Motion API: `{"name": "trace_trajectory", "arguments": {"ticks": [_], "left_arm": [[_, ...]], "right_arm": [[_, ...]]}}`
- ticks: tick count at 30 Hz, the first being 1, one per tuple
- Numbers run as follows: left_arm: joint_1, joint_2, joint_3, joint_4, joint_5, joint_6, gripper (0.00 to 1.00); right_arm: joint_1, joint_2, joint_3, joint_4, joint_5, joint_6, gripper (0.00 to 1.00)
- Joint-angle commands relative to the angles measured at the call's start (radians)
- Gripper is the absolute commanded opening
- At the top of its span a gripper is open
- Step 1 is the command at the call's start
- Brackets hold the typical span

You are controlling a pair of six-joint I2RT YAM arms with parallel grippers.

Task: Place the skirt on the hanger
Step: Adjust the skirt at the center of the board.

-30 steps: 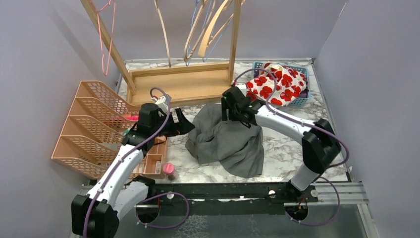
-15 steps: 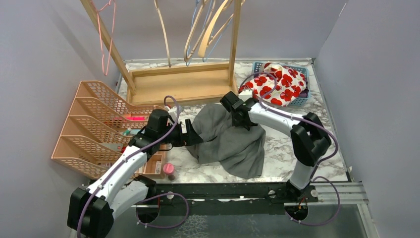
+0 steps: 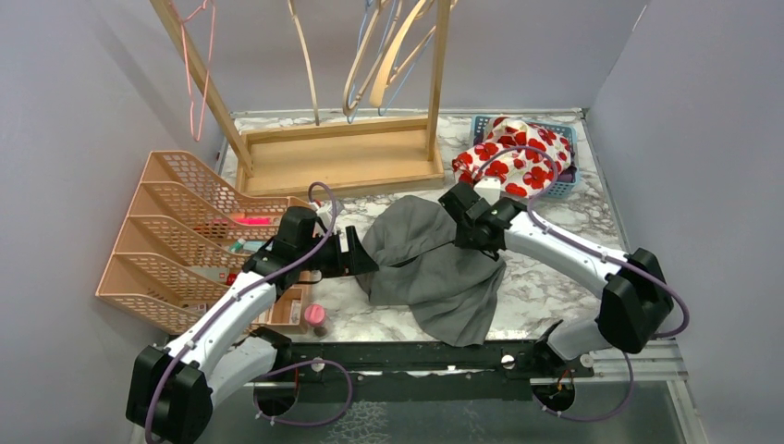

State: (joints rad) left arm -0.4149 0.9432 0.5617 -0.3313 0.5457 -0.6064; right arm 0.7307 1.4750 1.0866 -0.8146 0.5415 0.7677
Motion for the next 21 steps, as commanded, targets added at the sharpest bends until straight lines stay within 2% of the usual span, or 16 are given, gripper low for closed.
{"name": "trace_trajectory", "arguments": {"ticks": [1, 6, 9, 12, 16, 21], "left_arm": [[-0.008, 0.014, 0.001, 0.006, -0.003, -0.009, 0.77], [-0.009, 0.019, 0.015, 0.007, -0.023, -0.024, 0.77], [-0.009, 0.026, 0.035, 0.008, -0.019, -0.032, 0.77], [-0.009, 0.036, 0.048, 0.011, -0.012, -0.043, 0.77], [-0.015, 0.054, 0.053, 0.024, -0.015, -0.059, 0.80], [-0.030, 0.087, 0.054, 0.031, -0.035, -0.067, 0.81]], "right_arm": [[-0.005, -0.065, -0.048, -0.022, -0.042, 0.011, 0.46], [-0.005, -0.139, -0.108, -0.017, -0.100, 0.013, 0.20], [-0.005, -0.208, -0.155, 0.024, -0.154, -0.021, 0.13], [-0.005, -0.303, -0.241, 0.141, -0.277, -0.105, 0.05], [-0.005, -0.438, -0.369, 0.339, -0.496, -0.192, 0.01], [-0.005, -0.531, -0.470, 0.488, -0.627, -0.216, 0.01]]}}
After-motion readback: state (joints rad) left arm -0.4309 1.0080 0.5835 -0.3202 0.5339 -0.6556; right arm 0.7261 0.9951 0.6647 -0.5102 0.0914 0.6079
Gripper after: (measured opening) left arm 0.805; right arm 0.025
